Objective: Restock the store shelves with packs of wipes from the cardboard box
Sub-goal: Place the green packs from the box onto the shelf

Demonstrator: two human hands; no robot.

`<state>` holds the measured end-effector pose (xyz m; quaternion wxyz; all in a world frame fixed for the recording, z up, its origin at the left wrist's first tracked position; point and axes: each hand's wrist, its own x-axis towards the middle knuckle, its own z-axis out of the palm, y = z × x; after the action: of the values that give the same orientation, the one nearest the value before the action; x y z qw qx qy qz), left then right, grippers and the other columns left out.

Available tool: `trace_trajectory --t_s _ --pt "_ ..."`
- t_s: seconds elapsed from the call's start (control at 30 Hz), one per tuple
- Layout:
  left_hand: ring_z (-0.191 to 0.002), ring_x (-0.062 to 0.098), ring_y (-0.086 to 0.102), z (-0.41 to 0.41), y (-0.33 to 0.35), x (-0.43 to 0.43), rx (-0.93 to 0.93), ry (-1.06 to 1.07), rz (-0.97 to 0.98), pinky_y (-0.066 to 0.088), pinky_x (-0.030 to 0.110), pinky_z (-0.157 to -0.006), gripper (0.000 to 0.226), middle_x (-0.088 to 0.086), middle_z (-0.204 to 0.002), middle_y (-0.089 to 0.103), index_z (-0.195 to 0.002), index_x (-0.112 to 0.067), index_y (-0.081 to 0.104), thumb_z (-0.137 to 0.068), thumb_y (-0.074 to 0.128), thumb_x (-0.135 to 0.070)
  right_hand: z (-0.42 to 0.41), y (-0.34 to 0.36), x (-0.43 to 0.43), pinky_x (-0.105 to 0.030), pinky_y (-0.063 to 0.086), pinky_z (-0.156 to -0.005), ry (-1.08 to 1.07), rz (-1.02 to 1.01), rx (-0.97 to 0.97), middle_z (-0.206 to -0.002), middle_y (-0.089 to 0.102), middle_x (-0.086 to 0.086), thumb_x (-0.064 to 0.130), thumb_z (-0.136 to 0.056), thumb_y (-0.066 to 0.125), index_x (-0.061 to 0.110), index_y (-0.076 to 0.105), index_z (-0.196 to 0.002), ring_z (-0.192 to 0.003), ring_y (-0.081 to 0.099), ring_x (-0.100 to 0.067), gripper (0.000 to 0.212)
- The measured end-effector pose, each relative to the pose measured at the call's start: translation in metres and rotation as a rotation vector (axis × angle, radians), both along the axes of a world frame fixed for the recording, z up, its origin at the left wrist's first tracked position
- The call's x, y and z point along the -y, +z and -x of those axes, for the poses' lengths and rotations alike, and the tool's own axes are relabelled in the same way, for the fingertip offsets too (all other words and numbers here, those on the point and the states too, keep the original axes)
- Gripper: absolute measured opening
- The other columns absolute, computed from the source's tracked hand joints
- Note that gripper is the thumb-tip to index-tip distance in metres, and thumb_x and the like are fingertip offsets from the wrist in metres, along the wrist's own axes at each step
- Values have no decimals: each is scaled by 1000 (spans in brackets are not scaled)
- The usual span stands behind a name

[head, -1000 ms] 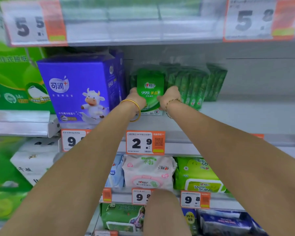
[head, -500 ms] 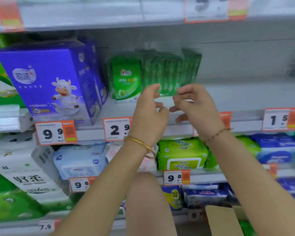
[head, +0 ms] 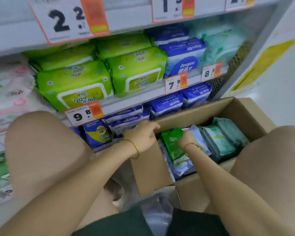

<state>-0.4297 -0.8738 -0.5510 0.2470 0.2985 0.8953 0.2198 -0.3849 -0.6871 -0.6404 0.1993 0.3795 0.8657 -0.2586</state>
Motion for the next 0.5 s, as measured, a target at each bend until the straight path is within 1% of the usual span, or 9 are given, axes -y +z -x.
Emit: trace_trajectory --t_s 0.03,0.1,0.17,0.23,0.3,0.37,0.43,0.47,0.5 --pt "-124 24 45 -1 -7 0 -81 -72 63 45 41 -97 48 5 -135 43 -135 -24 43 -90 42 -9 -3 -10 0 -43 46 -94 -16 -16 59 -132 50 -20 21 -88 59 6 40 -132 -118 52 -35 50" --pt "-130 27 35 -7 -15 -1 -204 -241 163 39 42 -102 52 5 -143 35 -140 -23 36 -91 39 -8 -8 -27 3 -46 41 -99 -36 -34 162 -141 40 -16 24 -91 55 11 28 -140 -127 43 -35 58" --pt "-136 28 26 -14 -16 -7 -262 -352 200 32 41 -108 53 7 -149 28 -143 -21 32 -93 37 -8 -11 -42 5 -46 40 -99 -48 -93 194 -144 34 -15 29 -89 60 12 23 -142 -131 37 -34 66" --pt "-137 28 24 -18 -19 -12 -295 -402 196 32 43 -108 53 10 -150 27 -144 -19 32 -93 37 -7 -10 -46 5 -46 41 -96 -58 -152 195 -142 35 -14 35 -84 66 12 26 -139 -130 36 -34 73" --pt "-137 30 26 -18 -24 -13 -313 -412 188 33 45 -106 53 13 -150 28 -143 -17 34 -92 37 -5 -7 -51 2 -45 43 -95 -131 -82 194 -139 38 -13 38 -80 70 12 32 -136 -128 39 -34 73" --pt "-139 30 24 -17 -28 -11 -325 -417 210 32 45 -107 53 12 -151 27 -143 -17 33 -93 37 -4 -7 -53 1 -42 49 -90 -202 12 183 -132 48 -15 42 -73 75 10 43 -128 -120 49 -34 71" --pt "-140 27 21 -15 -30 -8 -331 -412 255 30 42 -110 52 8 -152 23 -144 -20 31 -94 35 -6 -6 -49 0 -38 51 -83 -191 71 172 -123 57 -16 46 -68 78 8 53 -115 -111 56 -32 65" --pt "-140 27 20 -14 -32 -6 -327 -399 262 29 41 -111 51 7 -153 23 -144 -21 30 -95 34 -8 -3 -45 -1 -36 50 -84 -170 97 173 -123 58 -15 45 -70 78 7 54 -115 -111 57 -31 63" --pt "-141 26 19 -12 -32 -4 -323 -380 261 29 40 -111 51 6 -153 22 -144 -22 30 -95 34 -9 1 -40 -4 -35 48 -87 -146 130 166 -124 57 -13 42 -73 76 6 53 -119 -114 56 -29 63"
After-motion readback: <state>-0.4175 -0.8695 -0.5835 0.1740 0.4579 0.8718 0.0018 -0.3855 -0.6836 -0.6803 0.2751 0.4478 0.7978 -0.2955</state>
